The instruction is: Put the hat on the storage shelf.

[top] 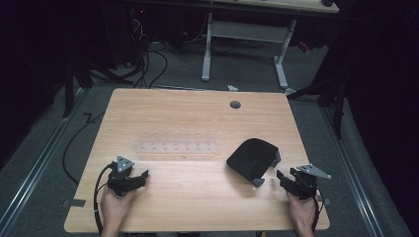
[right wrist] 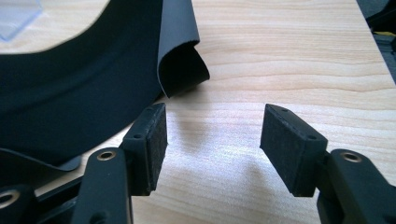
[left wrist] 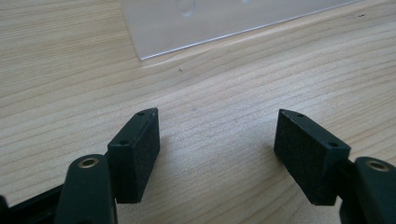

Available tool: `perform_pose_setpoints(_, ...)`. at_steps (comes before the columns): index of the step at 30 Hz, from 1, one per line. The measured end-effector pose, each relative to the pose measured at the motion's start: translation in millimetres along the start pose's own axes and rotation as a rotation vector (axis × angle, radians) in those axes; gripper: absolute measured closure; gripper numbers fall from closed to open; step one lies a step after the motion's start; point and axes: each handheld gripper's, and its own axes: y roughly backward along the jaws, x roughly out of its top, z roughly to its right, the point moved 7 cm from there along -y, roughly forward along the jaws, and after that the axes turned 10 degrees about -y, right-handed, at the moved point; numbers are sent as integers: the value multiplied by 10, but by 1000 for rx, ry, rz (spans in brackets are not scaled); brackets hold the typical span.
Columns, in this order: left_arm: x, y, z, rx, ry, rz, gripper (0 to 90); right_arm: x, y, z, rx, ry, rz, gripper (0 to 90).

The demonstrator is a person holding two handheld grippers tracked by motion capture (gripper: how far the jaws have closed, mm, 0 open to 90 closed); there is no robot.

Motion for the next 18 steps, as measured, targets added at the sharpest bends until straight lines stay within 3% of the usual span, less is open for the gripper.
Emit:
perform_pose_setpoints(7,0,-1,1,1,1,0,316,30,109,-62,38,-9,6,391)
perform_pose_setpoints(18,1,-1,2,2,3,0,316,178,70,-235,90,24,13,322)
